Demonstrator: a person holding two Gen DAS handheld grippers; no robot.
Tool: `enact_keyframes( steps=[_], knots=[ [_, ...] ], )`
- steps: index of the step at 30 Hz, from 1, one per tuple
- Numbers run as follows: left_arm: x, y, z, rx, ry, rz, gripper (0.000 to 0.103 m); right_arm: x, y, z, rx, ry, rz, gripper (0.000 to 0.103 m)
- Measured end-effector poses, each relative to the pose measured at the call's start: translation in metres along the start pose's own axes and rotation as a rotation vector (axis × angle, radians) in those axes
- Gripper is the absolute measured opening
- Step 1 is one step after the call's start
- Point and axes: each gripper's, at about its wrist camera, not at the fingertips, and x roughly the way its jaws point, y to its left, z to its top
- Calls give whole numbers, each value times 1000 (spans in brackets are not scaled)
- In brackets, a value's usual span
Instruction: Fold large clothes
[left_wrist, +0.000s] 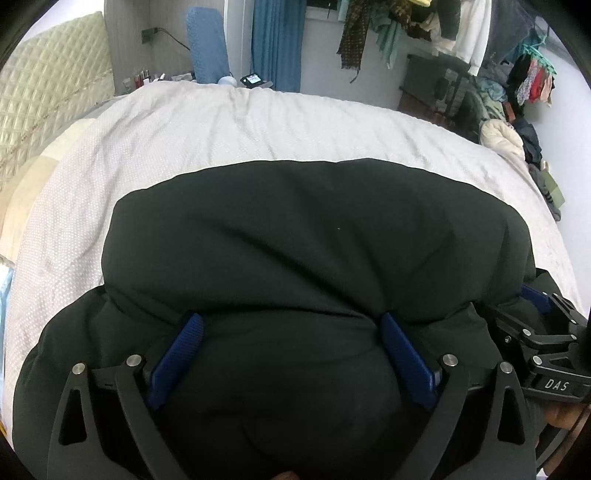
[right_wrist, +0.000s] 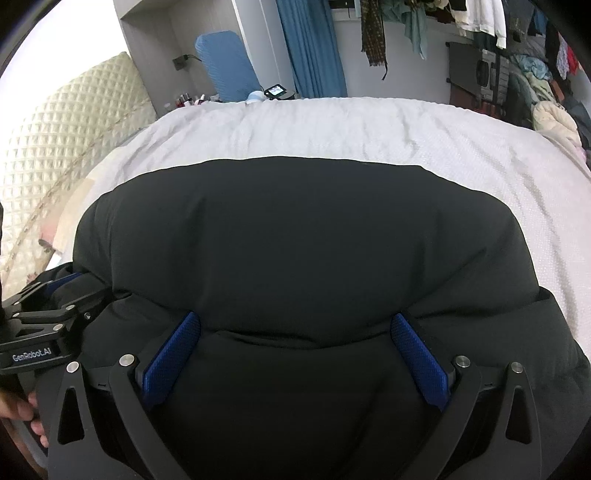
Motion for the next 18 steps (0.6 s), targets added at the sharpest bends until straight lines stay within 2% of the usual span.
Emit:
enact_keyframes(
  steps=[4, 8, 14, 18],
  knots=[
    [-9, 5, -2, -8, -8, -8, 98, -11, -2, -4, -1, -27, 3, 103],
    [-25, 14, -6, -9, -29, 21, 97, -33, -10, -7, -10, -68, 7, 103],
    [-42, 33, -15, -21, -60, 80, 98, -68, -47, -19, 24, -129, -11, 103],
    [-48, 47, -24, -43, -73, 115, 98, -66, -69, -26, 49, -112, -19, 103]
  ],
)
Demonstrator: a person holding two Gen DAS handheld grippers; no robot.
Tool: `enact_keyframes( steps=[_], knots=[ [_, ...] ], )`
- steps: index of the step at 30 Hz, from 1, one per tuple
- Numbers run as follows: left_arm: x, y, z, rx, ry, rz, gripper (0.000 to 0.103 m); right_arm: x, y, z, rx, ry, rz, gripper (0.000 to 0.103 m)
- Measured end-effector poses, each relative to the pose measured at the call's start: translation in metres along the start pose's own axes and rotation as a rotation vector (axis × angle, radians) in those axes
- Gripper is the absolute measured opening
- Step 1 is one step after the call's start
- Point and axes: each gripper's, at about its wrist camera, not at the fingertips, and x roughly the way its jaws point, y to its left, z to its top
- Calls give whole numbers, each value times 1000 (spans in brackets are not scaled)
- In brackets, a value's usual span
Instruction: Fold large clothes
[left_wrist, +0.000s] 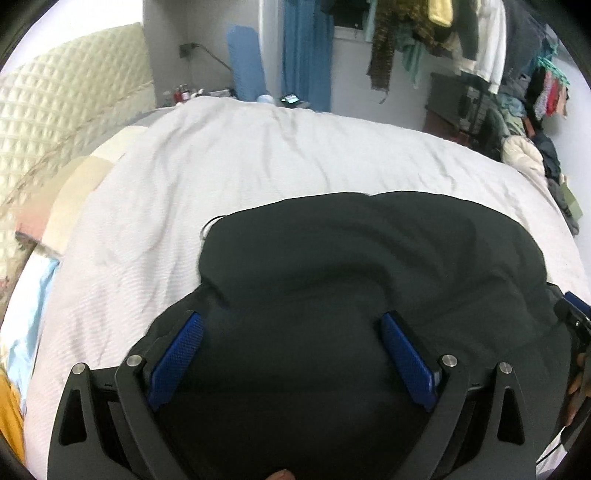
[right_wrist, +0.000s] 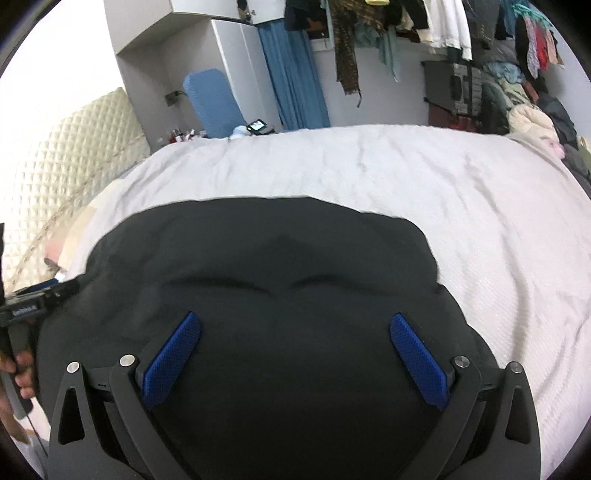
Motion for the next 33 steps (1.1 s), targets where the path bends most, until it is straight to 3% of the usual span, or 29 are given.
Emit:
enact_keyframes(
  steps=[6, 15, 22, 30, 33],
  knots=[
    [13, 11, -6, -23, 5, 32, 98, 26, -12, 0, 39, 54, 36, 103],
    [9, 14, -8, -42, 5, 21, 97, 16, -15, -6, 53, 44, 19, 103],
    [-78, -4, -8, -41, -88, -75, 97, -53, -16, 2, 127, -71, 73, 103],
    [-217, -50, -13, 111, -254, -132, 97, -190, 31, 21, 21, -259, 58, 103],
    [-262, -60, -25, 125, -301, -160, 97, -240, 45, 21, 3, -332, 76, 103]
  ],
)
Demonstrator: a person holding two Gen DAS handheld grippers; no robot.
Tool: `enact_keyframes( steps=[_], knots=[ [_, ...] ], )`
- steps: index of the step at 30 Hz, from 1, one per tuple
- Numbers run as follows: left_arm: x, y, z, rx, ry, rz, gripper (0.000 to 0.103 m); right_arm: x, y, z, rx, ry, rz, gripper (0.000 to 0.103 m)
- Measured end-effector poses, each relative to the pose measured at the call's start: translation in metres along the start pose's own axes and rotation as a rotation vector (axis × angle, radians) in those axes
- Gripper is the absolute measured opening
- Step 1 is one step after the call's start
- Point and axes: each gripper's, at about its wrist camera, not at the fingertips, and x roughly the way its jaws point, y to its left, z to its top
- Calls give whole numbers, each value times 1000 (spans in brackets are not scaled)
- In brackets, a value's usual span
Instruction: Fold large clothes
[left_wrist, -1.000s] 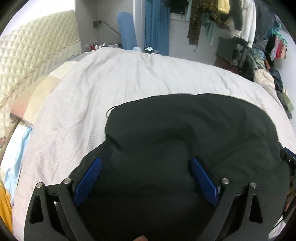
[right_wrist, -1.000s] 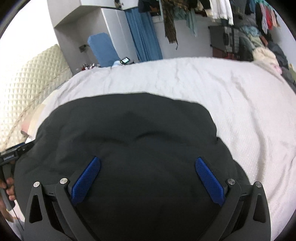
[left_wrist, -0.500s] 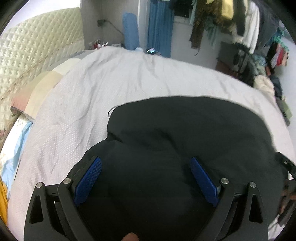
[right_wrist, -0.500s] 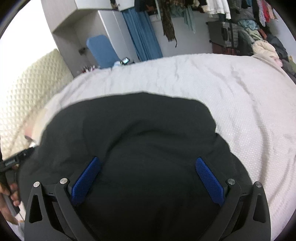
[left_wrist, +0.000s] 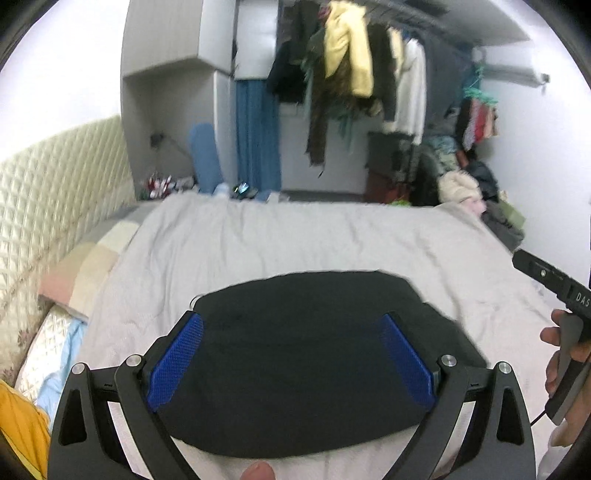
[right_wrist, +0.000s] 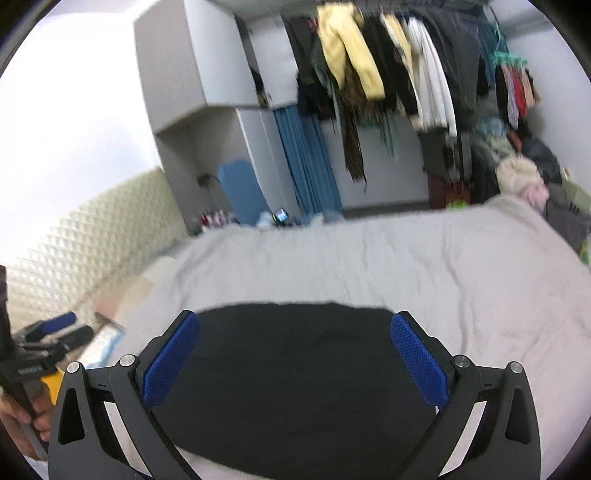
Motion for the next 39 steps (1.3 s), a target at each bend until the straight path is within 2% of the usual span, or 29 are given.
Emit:
enact_keyframes(
  steps=[5, 8, 12, 18, 22, 28, 39],
  knots=[
    [-67, -17, -3, -5, -76, -16, 97, -72, 22, 10, -42, -102, 24, 103],
    [-107, -28, -12, 12, -124, -14, 97, -101, 37, 9, -81, -147, 24, 103],
    [-151, -42, -36, 36, -152, -5, 97, -126, 53, -3, -107, -181, 45, 103],
    [-186, -45, -73, 3, -152, 22, 98, -149, 65, -30, -137, -178, 55, 103],
    [-192, -42, -90, -28, -145, -20, 98, -152, 72, -51, -134, -152, 52, 103],
    [-190, -41, -118, -52, -119, -24, 98, -142, 81, -90, -148, -71, 32, 103],
    [-152, -32, -143, -76, -36, -11, 98, -120, 73, -132, -118, 30, -16, 103]
  ],
)
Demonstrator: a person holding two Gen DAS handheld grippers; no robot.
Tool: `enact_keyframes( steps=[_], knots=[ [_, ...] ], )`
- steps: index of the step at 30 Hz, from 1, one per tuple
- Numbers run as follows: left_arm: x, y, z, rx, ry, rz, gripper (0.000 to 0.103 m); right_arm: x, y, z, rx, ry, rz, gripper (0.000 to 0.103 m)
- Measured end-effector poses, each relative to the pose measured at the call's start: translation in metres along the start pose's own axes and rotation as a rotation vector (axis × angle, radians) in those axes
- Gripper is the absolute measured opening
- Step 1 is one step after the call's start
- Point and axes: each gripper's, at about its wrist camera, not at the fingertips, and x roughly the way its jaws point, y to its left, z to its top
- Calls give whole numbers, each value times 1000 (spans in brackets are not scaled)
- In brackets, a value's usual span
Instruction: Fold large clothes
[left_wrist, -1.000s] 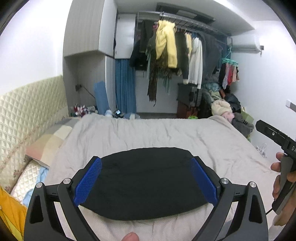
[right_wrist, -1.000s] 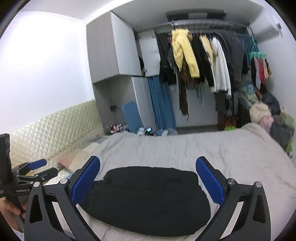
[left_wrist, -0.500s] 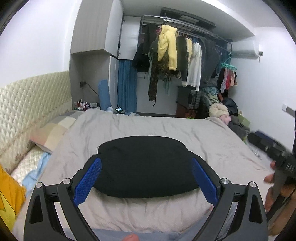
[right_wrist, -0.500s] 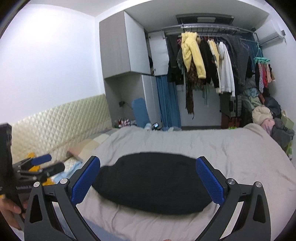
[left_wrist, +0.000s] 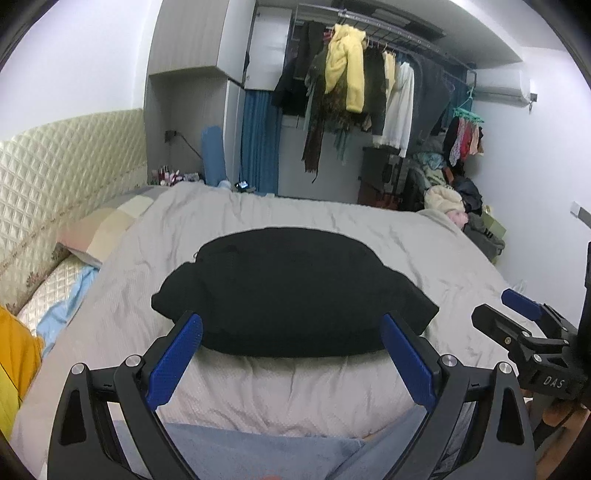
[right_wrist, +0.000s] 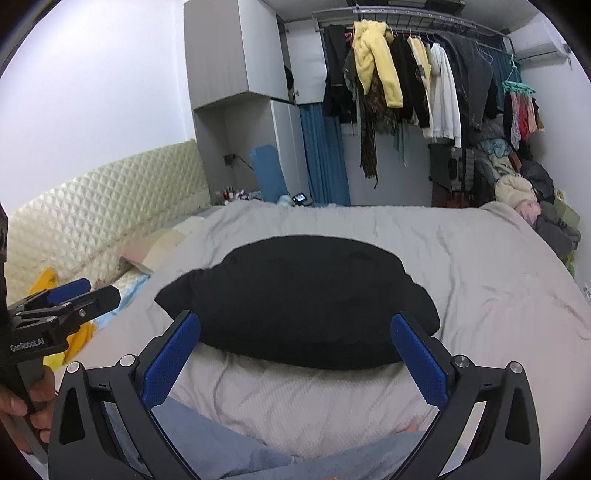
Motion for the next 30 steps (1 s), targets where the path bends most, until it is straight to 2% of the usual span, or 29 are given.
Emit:
enact_keyframes(
  steps=[5, 12, 30],
  knots=[
    [13, 1, -1, -25, 24, -30, 98, 4, 0, -9, 3, 15, -14, 103],
    [19, -5, -5, -6, 36, -36, 98, 5, -5, -13, 5, 32, -18, 103],
    [19, -8, -4, 0, 37, -20, 98, -3, -12, -12, 13, 24, -39, 103]
  ],
)
